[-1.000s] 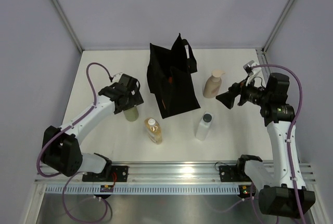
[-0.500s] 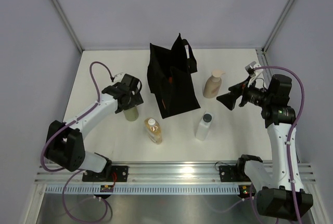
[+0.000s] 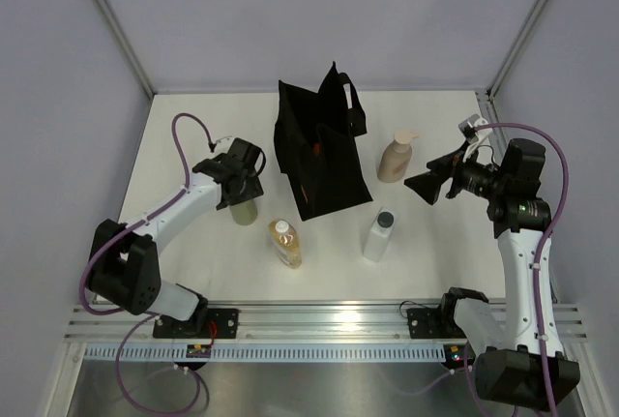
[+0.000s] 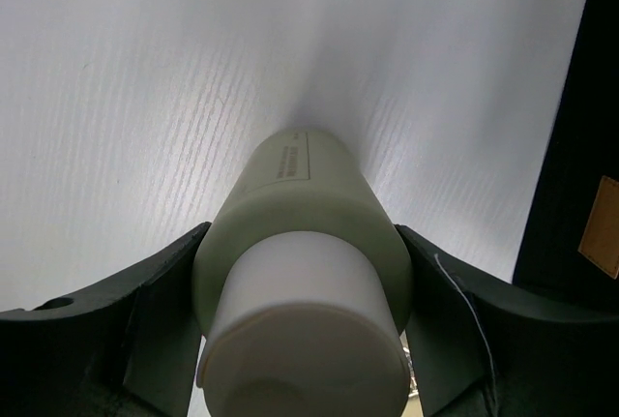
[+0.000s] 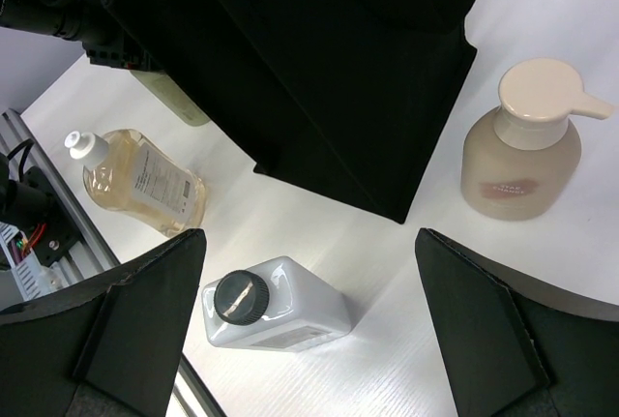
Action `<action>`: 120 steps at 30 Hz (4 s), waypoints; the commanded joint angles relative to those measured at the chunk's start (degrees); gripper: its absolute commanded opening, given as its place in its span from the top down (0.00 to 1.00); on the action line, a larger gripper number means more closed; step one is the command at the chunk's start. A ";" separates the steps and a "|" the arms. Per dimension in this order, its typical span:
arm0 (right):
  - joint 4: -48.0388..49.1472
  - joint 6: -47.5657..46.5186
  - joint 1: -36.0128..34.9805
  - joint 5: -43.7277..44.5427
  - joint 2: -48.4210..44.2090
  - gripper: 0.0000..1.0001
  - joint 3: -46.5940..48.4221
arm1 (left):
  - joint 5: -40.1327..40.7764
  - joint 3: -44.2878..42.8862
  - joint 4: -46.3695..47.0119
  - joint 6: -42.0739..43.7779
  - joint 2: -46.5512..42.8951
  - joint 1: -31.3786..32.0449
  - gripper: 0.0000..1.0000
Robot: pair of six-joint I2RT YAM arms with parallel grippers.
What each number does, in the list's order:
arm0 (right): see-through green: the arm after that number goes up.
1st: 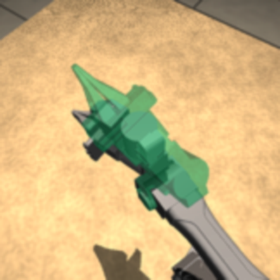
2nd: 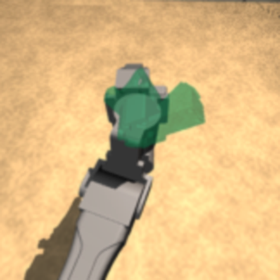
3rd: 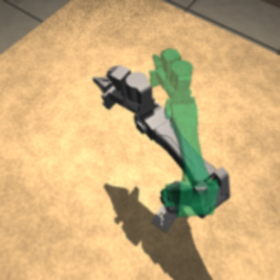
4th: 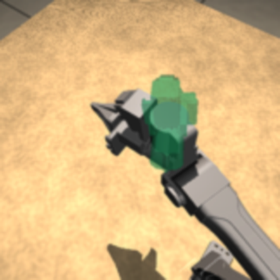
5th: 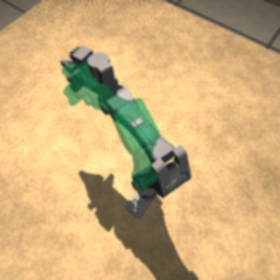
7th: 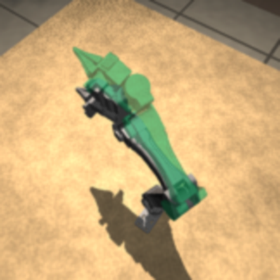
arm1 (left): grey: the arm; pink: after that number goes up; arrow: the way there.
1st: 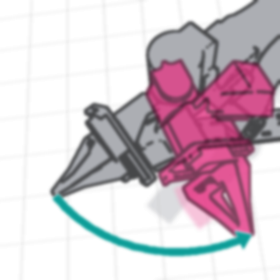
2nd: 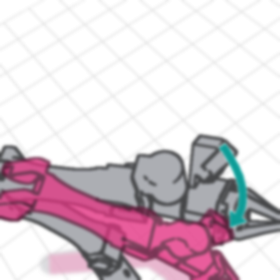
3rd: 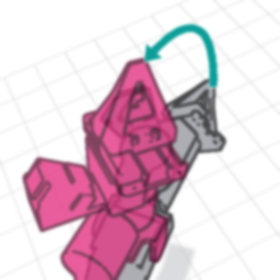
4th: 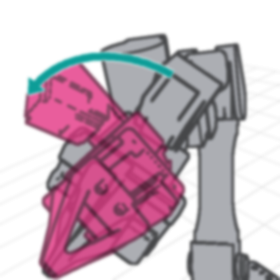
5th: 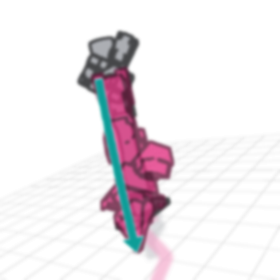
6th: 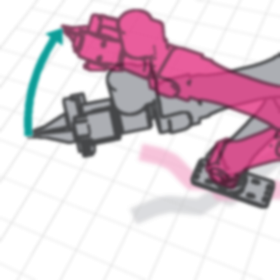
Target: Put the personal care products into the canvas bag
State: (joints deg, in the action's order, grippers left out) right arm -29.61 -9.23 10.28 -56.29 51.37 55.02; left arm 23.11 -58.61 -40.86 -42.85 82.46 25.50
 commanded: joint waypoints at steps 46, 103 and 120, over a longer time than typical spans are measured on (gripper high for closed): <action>1.57 -0.78 3.95 -1.36 1.36 0.00 -0.36 | -10.90 -53.72 9.31 30.10 11.59 9.84 1.00; 0.95 -1.40 4.57 -1.63 2.24 0.00 -0.36 | -13.62 -65.66 10.19 29.50 30.65 1.93 1.00; 0.95 -1.75 4.57 -1.45 3.03 0.01 -0.44 | -19.16 -63.03 22.67 14.90 32.15 0.87 1.00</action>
State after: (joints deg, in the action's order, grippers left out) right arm -29.65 -10.17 14.35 -56.69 54.30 54.68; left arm 3.84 -116.22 -29.93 -24.91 113.60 26.83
